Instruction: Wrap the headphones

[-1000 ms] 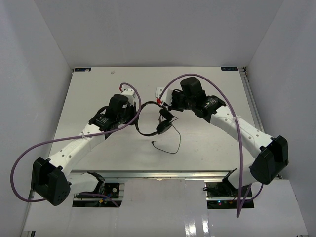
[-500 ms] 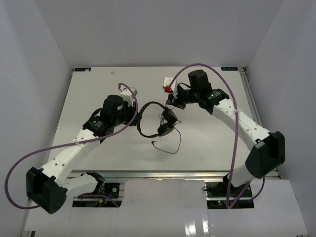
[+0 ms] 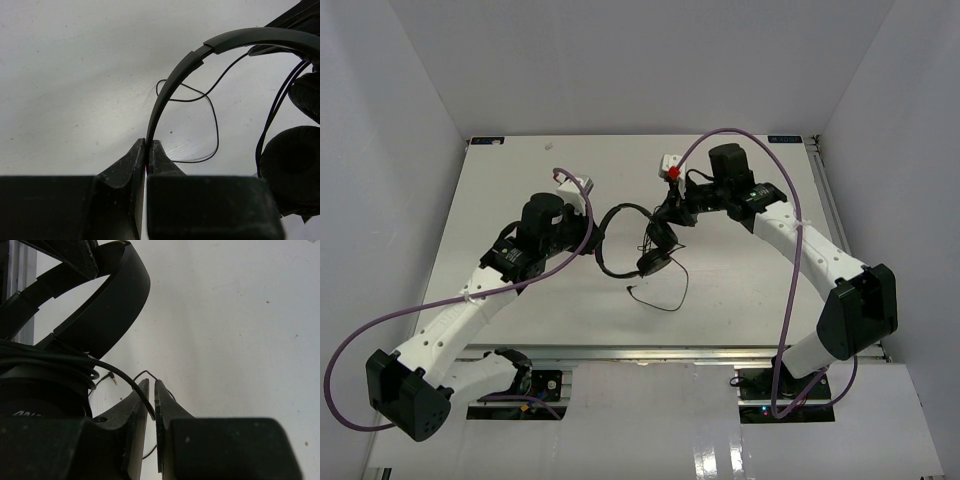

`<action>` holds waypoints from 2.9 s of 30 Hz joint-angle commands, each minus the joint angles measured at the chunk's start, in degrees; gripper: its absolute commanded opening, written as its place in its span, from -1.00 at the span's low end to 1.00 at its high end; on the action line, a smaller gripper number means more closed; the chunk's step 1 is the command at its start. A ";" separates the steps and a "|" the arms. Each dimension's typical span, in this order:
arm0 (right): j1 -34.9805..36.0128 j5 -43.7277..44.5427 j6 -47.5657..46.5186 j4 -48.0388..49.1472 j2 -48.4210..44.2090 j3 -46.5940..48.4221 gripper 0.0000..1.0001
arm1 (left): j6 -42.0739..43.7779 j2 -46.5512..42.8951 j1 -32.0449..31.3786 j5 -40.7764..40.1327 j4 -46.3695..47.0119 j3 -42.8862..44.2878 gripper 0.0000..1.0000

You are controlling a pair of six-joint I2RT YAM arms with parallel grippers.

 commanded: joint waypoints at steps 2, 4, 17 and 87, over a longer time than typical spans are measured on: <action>-1.38 -7.13 4.74 6.18 0.17 -1.59 -0.68 | -0.58 -1.54 0.13 -1.53 -0.98 3.80 -1.00; -1.59 -8.45 5.42 7.91 0.35 -2.09 -0.68 | -0.36 -1.73 0.13 -2.03 -1.46 3.82 -1.00; -1.77 -18.09 15.04 23.05 2.50 -8.89 -0.63 | -2.96 -1.05 0.13 -1.87 -2.77 9.72 -1.00; 11.85 14.65 -17.03 -6.82 -19.88 -14.24 -0.85 | -20.71 11.83 2.42 -37.48 -6.51 22.09 -1.00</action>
